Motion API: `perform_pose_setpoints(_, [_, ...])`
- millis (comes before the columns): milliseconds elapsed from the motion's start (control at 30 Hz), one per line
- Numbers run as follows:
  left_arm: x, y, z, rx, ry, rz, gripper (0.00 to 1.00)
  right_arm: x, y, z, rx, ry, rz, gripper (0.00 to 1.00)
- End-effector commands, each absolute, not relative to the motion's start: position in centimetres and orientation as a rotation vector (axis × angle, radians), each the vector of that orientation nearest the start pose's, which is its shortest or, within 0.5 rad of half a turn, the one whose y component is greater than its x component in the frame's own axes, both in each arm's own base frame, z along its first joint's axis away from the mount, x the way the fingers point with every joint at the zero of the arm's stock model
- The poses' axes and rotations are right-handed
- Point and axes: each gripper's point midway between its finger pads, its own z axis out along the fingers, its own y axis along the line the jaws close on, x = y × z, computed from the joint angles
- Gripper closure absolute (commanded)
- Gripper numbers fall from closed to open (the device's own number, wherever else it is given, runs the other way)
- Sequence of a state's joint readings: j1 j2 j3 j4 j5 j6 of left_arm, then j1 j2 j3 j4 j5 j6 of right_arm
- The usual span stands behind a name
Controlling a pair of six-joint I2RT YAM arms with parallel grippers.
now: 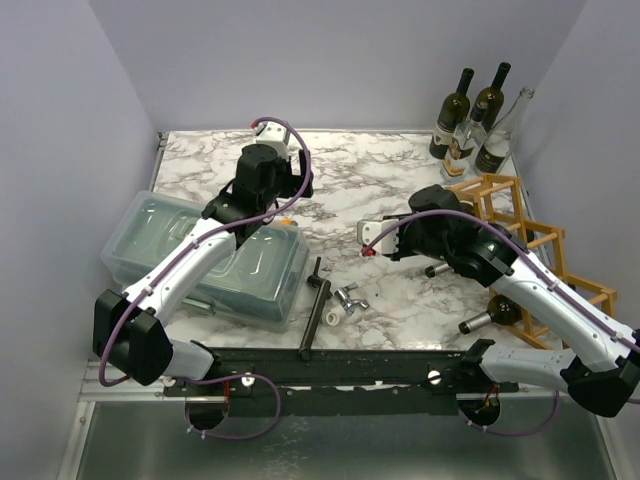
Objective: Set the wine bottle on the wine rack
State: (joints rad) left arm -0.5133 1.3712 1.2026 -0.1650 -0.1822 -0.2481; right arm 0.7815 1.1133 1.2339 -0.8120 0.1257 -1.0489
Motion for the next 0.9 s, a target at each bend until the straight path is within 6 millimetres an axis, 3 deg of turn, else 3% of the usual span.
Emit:
perform_pose_setpoints(0, [39.6, -20.1, 28.6, 0.122, 1.883, -0.389, 0.03, 27.6, 16.4, 26.8, -1.776, 1.434, -0.459, 0.99])
perform_pose_setpoints(500, [39.3, -19.8, 29.7, 0.106, 1.862, -0.404, 0.03, 30.2, 14.5, 23.0, -1.861, 1.487, -0.781, 1.0])
perform_pose_setpoints(867, [39.1, -19.9, 30.3, 0.1, 1.851, -0.434, 0.03, 30.6, 13.3, 20.2, -1.966, 1.468, -0.916, 0.99])
